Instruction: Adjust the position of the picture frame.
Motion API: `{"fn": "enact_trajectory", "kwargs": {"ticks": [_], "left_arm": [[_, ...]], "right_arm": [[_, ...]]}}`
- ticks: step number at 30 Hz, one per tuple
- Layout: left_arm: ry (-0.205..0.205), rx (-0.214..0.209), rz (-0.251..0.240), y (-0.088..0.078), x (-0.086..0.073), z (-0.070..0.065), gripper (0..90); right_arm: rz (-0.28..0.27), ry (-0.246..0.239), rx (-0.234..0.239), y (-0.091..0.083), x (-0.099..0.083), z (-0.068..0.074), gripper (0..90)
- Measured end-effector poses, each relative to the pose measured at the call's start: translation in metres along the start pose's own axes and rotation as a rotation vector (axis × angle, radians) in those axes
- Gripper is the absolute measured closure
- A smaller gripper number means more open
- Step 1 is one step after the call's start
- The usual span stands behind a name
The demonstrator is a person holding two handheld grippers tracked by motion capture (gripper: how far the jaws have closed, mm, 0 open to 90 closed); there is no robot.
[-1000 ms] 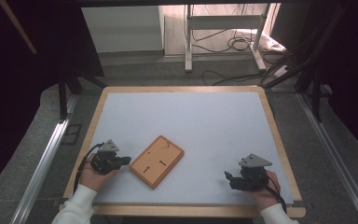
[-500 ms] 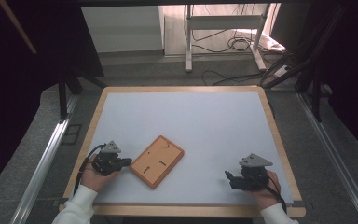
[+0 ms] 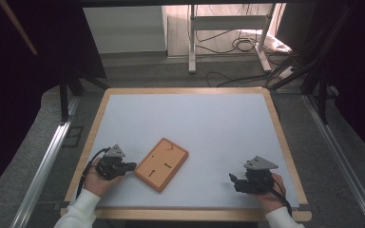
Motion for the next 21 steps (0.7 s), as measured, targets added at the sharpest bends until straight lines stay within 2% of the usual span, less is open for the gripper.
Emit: {"fn": "enact_trajectory", "kwargs": {"ticks": [9, 21], "left_arm": [[0.019, -0.041, 0.01, 0.003, 0.002, -0.013, 90.0], [0.05, -0.073, 0.016, 0.009, 0.006, -0.03, 90.0]], "right_arm": [[0.001, 0.0, 0.0, 0.0, 0.0, 0.0, 18.3], [0.003, -0.001, 0.001, 0.0, 0.0, 0.0, 18.3]]}}
Point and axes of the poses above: each handheld gripper's, and its own axes: y roughly forward along the jaws, x roughly out of its top, z roughly to its left, the point moved 7 cm from there along y, roughly forward along the jaws, and after that the axes turned 4 degrees about -z, right-handed, at the moved point
